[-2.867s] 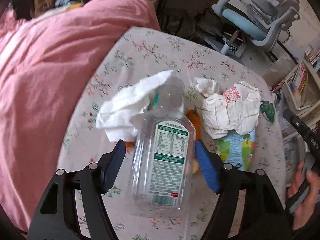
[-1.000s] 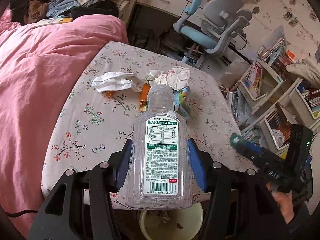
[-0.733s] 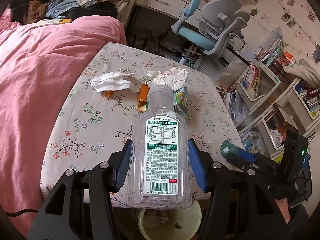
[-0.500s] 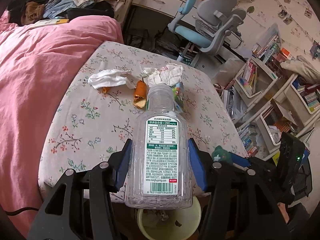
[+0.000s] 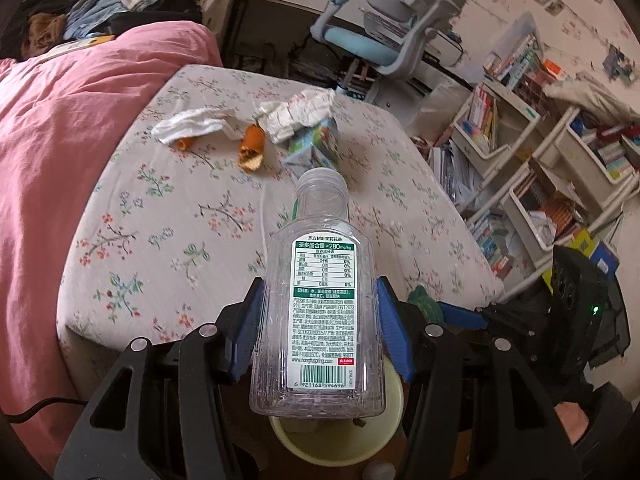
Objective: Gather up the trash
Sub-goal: 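Open the right tool to drop the green plush into the bin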
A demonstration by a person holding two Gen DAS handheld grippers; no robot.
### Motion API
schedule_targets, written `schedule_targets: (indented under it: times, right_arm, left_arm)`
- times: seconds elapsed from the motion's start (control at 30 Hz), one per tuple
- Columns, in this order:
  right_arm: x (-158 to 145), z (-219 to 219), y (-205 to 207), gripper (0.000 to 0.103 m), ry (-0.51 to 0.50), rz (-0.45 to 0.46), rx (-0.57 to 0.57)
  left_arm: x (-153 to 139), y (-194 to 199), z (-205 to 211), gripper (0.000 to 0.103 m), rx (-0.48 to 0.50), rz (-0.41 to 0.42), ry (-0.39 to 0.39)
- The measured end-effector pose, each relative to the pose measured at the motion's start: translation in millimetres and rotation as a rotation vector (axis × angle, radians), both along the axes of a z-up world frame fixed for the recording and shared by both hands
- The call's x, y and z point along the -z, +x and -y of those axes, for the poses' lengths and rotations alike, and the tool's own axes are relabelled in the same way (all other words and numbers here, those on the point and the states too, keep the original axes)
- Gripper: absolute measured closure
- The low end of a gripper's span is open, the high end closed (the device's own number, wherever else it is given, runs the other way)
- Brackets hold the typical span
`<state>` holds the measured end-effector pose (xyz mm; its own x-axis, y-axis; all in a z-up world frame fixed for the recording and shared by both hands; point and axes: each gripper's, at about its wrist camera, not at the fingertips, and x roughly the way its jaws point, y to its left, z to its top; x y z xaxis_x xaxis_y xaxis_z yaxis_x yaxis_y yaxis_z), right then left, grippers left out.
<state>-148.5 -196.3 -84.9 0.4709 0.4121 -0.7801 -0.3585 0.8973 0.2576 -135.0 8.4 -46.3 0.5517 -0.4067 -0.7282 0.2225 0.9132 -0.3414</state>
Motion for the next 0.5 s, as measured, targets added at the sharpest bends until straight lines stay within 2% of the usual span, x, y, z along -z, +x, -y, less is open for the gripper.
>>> schedule_targets:
  times: [0.17, 0.23, 0.3, 0.37, 0.43, 0.5]
  right_arm:
    - [4, -4, -14, 0.055, -0.008, -0.034, -0.019]
    - [10, -7, -19, 0.053, -0.016, -0.075, -0.042]
    - [14, -9, -26, 0.051, -0.04, -0.092, -0.051]
    - [12, -7, -29, 0.046, -0.042, -0.088, -0.041]
    - [9, -1, -30, 0.034, -0.029, -0.078, -0.007]
    - [10, 8, -29, 0.034, -0.005, -0.088, 0.031]
  left_arm:
    - [8, -13, 8, 0.05, 0.045, -0.022, 0.025]
    - [13, -18, 13, 0.05, 0.07, -0.041, 0.038]
    - [20, -25, 23, 0.05, 0.13, -0.074, 0.058]
    - [25, -31, 33, 0.049, 0.179, -0.094, 0.089]
    - [28, -34, 37, 0.049, 0.203, -0.106, 0.109]
    - [29, -34, 37, 0.049, 0.202, -0.112, 0.103]
